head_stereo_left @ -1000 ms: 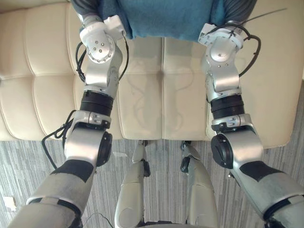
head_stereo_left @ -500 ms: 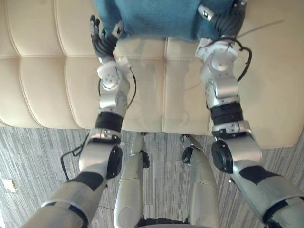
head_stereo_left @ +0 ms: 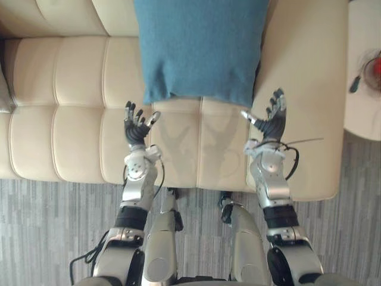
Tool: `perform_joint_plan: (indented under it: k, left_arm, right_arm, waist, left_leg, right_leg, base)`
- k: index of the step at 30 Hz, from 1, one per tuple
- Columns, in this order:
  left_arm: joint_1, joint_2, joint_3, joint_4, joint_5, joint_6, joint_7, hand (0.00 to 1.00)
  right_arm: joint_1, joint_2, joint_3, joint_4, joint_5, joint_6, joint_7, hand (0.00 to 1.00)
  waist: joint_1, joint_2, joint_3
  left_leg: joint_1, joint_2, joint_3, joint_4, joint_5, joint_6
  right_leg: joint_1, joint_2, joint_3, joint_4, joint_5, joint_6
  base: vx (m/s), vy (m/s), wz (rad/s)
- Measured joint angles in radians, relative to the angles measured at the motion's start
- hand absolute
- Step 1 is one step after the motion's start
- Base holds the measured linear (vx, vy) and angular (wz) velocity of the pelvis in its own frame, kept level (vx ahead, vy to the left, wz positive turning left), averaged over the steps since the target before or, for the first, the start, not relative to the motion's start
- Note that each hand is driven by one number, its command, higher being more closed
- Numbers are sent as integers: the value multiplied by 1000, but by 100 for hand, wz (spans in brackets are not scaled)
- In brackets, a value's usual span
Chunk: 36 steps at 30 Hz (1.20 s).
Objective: Pick up cushions and gather them together orderly.
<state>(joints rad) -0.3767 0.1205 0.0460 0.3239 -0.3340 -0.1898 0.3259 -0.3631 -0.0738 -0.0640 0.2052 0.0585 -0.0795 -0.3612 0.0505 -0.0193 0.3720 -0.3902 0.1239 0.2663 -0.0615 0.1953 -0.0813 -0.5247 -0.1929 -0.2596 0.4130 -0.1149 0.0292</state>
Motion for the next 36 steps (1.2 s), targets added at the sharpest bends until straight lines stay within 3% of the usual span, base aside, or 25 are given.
perform_joint_plan:
  k: [5,8,12,15,19,30,31,36]
  left_arm:
    - [187,36,14,6,52,3,-73,0]
    - [300,26,29,105,91,11,-128,0]
    - [403,0,97,326,96,46,-170,0]
    - [447,-20,137,416,96,52,-198,0]
    - [510,-48,166,568,100,80,-227,0]
    - [523,-53,173,670,251,93,-242,0]
    - [505,-36,161,709,275,109,-242,0]
    - [505,-36,161,710,275,109,-242,0]
  right_arm:
    - [227,-14,-15,-2,2,-1,108,0]
    - [348,-6,-47,28,-15,-2,159,0]
    - [407,5,-127,227,-21,-2,187,0]
    - [430,7,-152,325,-36,-3,192,0]
    - [442,16,-211,518,-91,2,191,0]
    - [442,11,-253,758,-97,42,212,0]
    - [381,-7,-296,844,-78,61,228,0]
    - [381,-7,-296,844,-78,61,228,0]
  waist:
    - [-3,-9,-89]
    - [-10,-8,-145]
    - [-28,-8,-218]
    - [-36,-8,-228]
    - [-38,12,-276]
    - [-44,23,-296]
    - [-48,27,-287]
    - [-48,27,-287]
  left_leg:
    - [99,0,4,-2,-34,-11]
    - [169,-2,4,-7,-51,-15]
    - [255,-5,1,-40,-56,-18]
    - [293,-7,-1,-40,-57,-19]
    - [346,-4,2,-40,-85,-25]
    - [426,-12,42,-45,-115,-28]
    - [477,-19,26,-45,-147,-34]
    - [477,-19,26,-44,-147,-34]
  right_leg:
    - [117,5,-4,-43,-20,18]
    - [208,15,-8,-95,-23,23]
    - [319,37,-15,-179,-12,36]
    - [378,43,-19,-220,-1,41]
    - [447,57,-13,-292,22,47]
    - [536,66,40,-388,78,54]
    - [600,66,45,-418,66,60]
    - [600,66,45,-418,67,60]
  base:
    - [150,-34,-1]
    - [172,-3,-3]
    - [141,9,1]
    - [68,10,2]
    - [6,27,-8]
    - [-10,24,-14]
    - [0,0,0]
    - [0,0,0]
